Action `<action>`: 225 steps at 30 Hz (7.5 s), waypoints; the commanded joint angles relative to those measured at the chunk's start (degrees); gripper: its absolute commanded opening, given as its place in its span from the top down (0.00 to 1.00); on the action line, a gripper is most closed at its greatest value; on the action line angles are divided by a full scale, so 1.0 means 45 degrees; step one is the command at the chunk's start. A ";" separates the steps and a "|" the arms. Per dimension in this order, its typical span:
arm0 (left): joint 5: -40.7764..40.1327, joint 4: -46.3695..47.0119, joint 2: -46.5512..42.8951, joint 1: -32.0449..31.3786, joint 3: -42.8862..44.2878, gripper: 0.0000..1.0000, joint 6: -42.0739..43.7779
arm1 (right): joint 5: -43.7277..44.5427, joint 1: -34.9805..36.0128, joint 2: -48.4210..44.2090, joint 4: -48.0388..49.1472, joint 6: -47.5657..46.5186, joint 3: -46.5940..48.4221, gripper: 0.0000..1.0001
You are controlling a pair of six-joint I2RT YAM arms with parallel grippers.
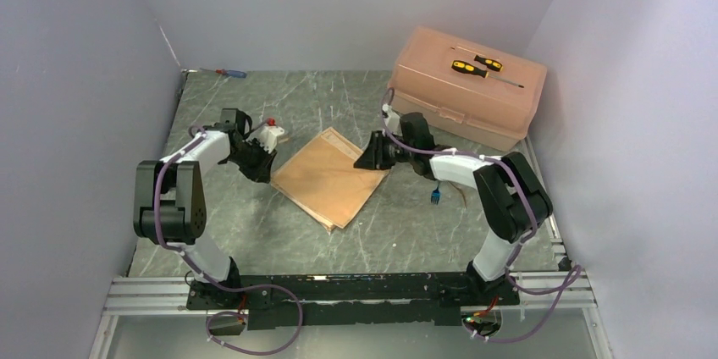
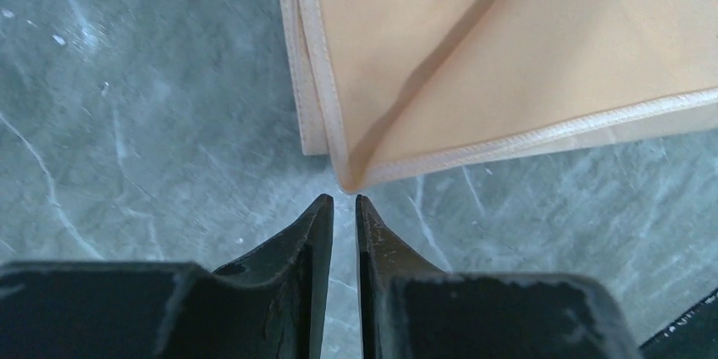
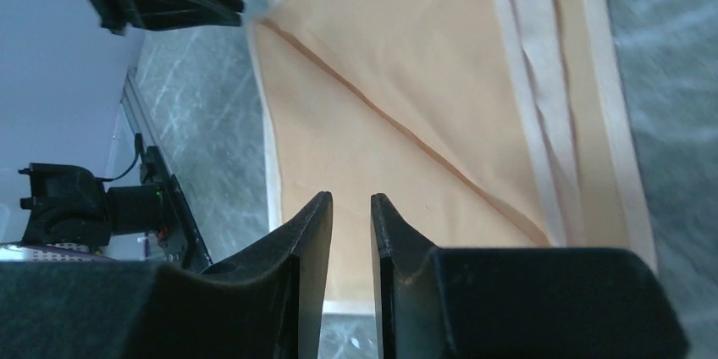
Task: Fold the napkin into a case and place the utensils inside
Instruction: Smooth out the upper triangle-folded napkin at the center of the board, then pick up the upper triangle-folded napkin from the center of the board, then turn over the upper triangle folded napkin at the center of the board.
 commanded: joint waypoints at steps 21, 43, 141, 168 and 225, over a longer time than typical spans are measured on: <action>0.0293 0.1683 -0.0502 -0.0270 -0.0554 0.90 0.0910 | 0.0794 0.2019 0.6980 -0.1462 0.0318 0.8873 0.70; 0.0792 0.1014 -0.0958 -0.0020 0.0438 0.78 0.0305 | 0.5186 0.1987 0.4150 -0.1563 -0.1173 0.6818 0.58; 0.1056 0.4103 -0.1647 -0.2841 -0.4628 0.94 1.3870 | 0.9309 0.7248 -0.2279 -0.1891 -0.5281 -0.1338 0.64; 0.1072 0.2199 -0.1240 -0.2870 -0.2908 0.97 1.1578 | 1.1933 0.8679 -0.0536 0.0141 -0.6112 -0.1826 0.46; 0.4290 -0.9892 1.1788 -0.2097 1.5732 0.94 0.1084 | 0.1781 -0.0045 0.3504 -0.5647 -0.5202 0.5214 0.50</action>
